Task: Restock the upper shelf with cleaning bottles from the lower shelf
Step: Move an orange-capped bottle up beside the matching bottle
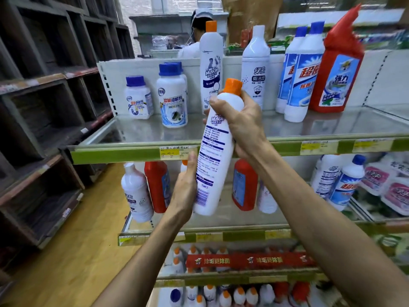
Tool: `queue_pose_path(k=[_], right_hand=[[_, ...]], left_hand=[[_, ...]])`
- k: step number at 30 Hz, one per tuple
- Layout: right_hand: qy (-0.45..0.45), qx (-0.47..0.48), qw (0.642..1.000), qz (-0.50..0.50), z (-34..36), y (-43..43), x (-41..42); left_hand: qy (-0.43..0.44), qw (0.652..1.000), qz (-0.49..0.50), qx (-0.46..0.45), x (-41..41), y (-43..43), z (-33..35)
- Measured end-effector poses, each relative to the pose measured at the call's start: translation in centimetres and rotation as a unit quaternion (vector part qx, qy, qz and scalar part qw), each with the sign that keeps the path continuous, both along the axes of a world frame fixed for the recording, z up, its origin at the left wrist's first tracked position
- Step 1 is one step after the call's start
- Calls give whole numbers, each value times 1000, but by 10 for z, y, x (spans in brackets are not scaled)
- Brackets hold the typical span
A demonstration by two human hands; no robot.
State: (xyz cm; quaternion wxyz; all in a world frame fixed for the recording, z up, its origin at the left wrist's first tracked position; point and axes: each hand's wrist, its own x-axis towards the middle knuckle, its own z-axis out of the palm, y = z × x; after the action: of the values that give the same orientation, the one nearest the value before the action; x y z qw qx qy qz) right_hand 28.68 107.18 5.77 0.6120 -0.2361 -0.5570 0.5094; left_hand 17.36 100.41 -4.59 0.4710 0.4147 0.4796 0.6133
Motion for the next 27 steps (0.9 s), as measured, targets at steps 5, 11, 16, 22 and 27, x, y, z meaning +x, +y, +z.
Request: queue_pose_path(k=[5,11,16,22,27], right_hand=[[38,-63,988,136,13,-1,0],[24,-78,995,55,15,3,0],[-77,-37,989,-122,20,21,5],[-114,-38,985,-128,21,20,8],[-86,-48,994,-56,20,11,12]], left_hand=[[-192,927,-288,-145,5,-10,8],[-200,896,-388,-81,9,-11,9],[-113,957,-263,-40,-1,-8,17],[-63,979,-195,-9,7,-12,15],[-82,977,-196,9,6,-9,10]])
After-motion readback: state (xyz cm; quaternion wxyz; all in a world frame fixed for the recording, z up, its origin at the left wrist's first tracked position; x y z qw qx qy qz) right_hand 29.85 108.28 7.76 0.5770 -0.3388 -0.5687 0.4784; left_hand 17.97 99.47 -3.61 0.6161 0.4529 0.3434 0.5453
